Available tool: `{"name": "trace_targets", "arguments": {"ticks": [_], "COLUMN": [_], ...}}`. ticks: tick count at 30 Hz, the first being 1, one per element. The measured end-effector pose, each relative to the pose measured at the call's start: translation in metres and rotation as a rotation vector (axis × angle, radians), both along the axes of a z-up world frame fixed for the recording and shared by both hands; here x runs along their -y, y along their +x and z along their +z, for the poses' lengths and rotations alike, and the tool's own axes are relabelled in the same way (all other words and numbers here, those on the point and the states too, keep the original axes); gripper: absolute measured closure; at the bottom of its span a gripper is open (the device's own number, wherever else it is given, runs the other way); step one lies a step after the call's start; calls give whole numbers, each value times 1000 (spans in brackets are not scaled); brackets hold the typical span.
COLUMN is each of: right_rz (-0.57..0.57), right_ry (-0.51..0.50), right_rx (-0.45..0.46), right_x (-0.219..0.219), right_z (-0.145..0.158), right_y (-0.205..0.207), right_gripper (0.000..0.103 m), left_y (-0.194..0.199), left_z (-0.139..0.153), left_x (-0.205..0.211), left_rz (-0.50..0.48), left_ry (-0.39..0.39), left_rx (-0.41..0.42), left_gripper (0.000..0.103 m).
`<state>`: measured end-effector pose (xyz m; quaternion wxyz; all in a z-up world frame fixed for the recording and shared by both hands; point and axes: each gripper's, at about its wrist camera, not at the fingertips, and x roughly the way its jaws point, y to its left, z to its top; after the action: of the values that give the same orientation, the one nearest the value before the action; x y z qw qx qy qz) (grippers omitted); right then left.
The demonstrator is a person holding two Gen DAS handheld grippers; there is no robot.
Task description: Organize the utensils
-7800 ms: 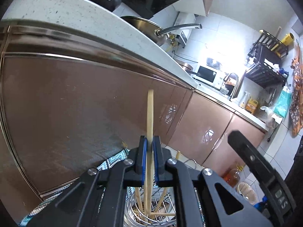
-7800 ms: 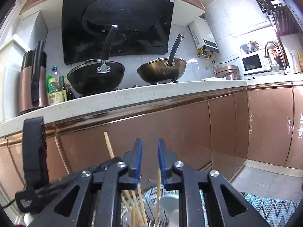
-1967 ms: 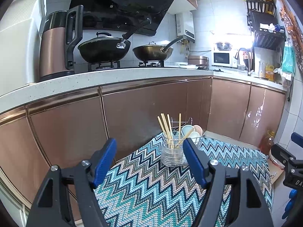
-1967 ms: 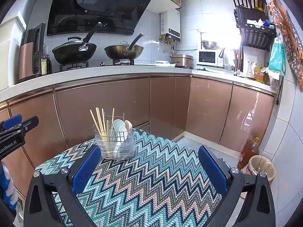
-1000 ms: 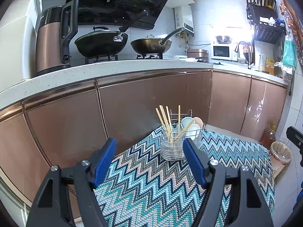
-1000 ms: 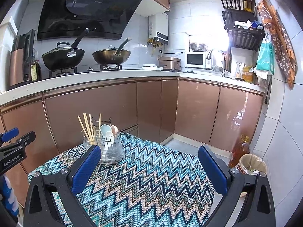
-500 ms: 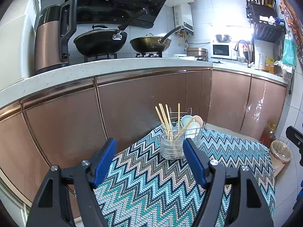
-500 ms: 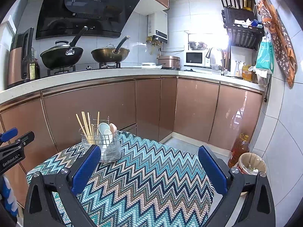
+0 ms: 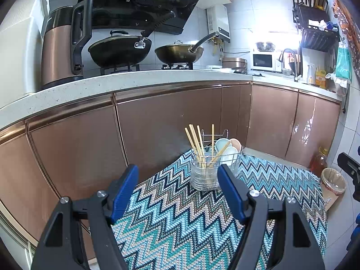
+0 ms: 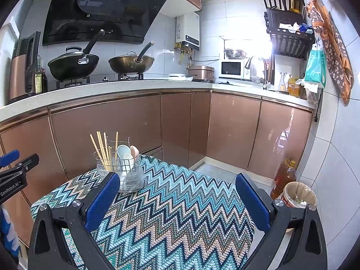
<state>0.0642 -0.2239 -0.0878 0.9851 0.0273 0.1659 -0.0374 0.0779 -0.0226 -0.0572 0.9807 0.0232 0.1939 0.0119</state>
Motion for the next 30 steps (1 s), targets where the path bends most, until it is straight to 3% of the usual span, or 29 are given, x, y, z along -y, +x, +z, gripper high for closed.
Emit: {"name": "trace_targets", "arguments": {"ticks": [30], "right_rz": [-3], "right_ry": [-3], "right_rx": [-9], "right_x": [0], "right_z": [-6], "right_y": [2], "right_gripper": [0], "left_y": [-4], "left_z": [1], "left_x": [0], "left_rz": [9], "left_ry": [9], "left_rx": [7], "left_gripper": [32]}}
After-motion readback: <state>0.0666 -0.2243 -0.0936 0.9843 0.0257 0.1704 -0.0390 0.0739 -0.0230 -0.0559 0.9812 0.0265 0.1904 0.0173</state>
